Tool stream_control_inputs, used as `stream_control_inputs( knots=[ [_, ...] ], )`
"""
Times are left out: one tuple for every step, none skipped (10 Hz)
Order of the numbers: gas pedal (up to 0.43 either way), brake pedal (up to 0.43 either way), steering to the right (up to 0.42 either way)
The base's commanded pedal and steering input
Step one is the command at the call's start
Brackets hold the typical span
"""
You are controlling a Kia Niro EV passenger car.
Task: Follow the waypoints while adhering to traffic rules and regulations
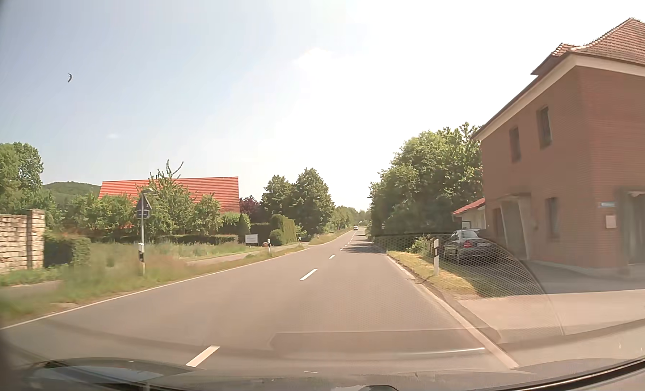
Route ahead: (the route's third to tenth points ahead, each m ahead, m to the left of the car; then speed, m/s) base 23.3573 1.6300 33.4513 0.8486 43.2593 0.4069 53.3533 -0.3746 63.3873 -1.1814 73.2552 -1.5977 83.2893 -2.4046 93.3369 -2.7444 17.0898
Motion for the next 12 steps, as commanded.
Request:
stream_control_inputs(
  knots=[
    [0.228, 0.0, 0.018],
    [0.228, 0.0, 0.015],
    [0.228, 0.0, 0.011],
    [0.228, 0.0, 0.006],
    [0.228, 0.0, 0.003],
    [0.228, 0.0, 0.001],
    [0.228, 0.0, -0.004],
    [0.228, 0.0, -0.006],
    [0.228, 0.0, -0.003],
    [0.228, 0.0, 0.0],
    [0.228, 0.0, 0.003],
    [0.228, 0.0, 0.003]
  ],
)
